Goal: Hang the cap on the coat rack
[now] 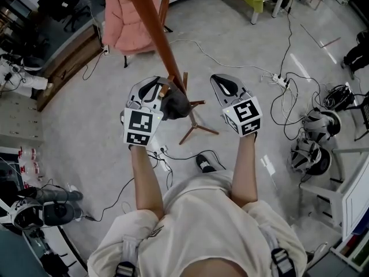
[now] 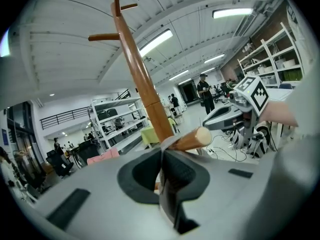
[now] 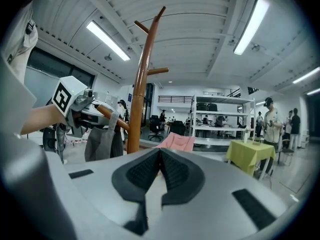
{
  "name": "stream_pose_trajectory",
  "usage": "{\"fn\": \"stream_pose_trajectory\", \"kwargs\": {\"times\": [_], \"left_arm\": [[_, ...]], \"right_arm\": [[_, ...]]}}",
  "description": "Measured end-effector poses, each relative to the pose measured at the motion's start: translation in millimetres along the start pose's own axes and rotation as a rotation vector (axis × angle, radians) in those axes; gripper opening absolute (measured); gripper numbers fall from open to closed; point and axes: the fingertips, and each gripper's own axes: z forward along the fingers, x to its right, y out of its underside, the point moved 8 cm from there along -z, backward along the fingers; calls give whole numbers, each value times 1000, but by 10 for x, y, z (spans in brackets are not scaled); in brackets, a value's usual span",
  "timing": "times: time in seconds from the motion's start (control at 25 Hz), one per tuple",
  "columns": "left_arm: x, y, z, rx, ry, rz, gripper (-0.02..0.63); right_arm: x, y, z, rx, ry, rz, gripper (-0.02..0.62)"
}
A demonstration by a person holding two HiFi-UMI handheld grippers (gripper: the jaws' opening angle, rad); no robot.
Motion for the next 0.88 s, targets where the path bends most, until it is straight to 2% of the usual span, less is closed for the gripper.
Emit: {"fn": "stream_pose_trajectory", "kwargs": {"times": [0.52,0.88], "left_arm": [[-32,74,152,-12,8,-20,15],[8,181,211,-6,20,-57,15]], "right_arm": [[94,25,-58,8,3,41,5],[163,89,-253,2,52,69,5]]}}
